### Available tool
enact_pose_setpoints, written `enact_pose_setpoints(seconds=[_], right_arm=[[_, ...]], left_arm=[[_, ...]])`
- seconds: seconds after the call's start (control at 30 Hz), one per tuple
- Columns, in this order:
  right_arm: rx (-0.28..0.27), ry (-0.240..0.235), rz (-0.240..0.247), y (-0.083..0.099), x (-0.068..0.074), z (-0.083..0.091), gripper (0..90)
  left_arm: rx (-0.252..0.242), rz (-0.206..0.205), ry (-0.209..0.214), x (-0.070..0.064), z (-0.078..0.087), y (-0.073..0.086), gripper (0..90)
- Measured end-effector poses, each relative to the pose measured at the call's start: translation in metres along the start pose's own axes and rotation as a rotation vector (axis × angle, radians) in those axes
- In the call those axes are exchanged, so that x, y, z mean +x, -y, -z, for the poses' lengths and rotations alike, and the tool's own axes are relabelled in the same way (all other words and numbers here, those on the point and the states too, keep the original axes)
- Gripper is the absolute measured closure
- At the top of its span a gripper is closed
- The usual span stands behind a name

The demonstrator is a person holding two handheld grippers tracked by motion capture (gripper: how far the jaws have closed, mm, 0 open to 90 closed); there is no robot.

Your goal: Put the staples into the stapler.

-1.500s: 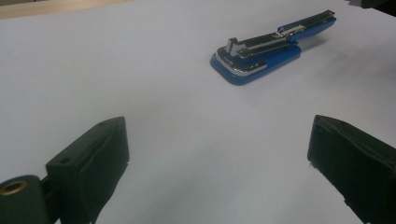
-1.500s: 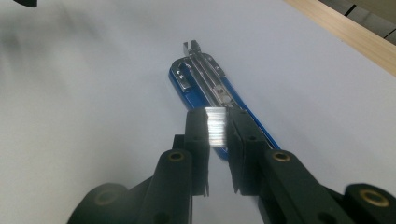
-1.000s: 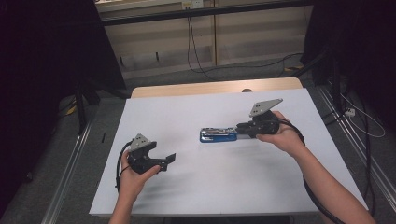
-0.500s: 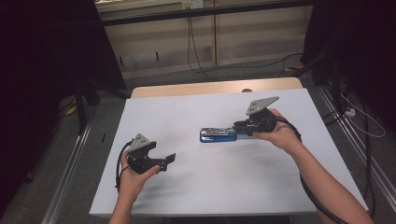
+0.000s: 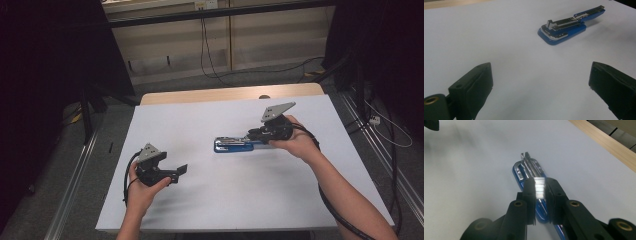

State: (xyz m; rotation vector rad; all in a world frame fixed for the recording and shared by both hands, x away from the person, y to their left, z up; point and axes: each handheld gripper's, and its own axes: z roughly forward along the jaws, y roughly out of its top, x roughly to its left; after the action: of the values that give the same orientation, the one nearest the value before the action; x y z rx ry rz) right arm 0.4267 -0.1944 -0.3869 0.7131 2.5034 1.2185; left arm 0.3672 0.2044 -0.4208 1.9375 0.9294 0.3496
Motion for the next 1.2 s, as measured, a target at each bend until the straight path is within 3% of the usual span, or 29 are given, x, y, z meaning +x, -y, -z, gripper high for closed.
enact_pose_setpoints(seconds=[1.2], right_arm=[[0.004, -0.020, 0.024, -0.010, -0.003, -0.016, 79.7]], left_arm=[[0.003, 0.011, -0.009, 0.003, 0.001, 0.003, 5.6]])
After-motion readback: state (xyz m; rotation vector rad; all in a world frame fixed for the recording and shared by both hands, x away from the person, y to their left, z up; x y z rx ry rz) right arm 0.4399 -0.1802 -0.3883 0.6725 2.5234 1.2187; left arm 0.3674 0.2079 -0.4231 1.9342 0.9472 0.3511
